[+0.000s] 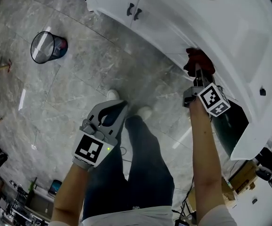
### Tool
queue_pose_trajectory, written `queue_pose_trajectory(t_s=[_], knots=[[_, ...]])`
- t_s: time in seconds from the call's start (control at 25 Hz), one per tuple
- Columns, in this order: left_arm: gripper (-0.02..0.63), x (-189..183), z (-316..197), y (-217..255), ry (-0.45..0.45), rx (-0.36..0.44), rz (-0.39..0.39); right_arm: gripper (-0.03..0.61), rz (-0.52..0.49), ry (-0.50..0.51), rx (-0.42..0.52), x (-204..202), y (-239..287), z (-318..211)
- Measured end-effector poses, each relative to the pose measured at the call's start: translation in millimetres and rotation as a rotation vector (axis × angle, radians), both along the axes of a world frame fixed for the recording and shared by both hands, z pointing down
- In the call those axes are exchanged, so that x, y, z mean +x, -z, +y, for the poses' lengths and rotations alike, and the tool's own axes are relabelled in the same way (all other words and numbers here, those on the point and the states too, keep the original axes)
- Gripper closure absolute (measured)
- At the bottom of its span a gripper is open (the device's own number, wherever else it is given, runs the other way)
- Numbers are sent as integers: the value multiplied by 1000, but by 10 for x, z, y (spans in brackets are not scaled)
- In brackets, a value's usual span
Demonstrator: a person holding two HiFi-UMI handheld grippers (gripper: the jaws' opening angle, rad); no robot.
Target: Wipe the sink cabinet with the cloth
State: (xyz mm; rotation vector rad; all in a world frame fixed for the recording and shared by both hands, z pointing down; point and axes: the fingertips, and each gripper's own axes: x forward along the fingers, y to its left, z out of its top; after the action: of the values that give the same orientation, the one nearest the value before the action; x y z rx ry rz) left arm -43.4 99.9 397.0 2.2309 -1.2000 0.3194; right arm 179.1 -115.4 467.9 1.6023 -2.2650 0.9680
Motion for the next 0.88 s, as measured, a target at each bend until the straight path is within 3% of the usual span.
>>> queue_pose_trajectory(t_s=[0.36, 0.52, 0.88], knots=[[603, -28, 9, -81, 21, -23, -8, 518, -14, -21, -84, -55, -248, 488], [603, 21, 32, -107, 9, -30, -14, 518, -11, -83, -123, 125, -402, 630], [603, 134, 43, -188, 25, -44, -9, 518, 24, -140, -94, 442, -381, 242]])
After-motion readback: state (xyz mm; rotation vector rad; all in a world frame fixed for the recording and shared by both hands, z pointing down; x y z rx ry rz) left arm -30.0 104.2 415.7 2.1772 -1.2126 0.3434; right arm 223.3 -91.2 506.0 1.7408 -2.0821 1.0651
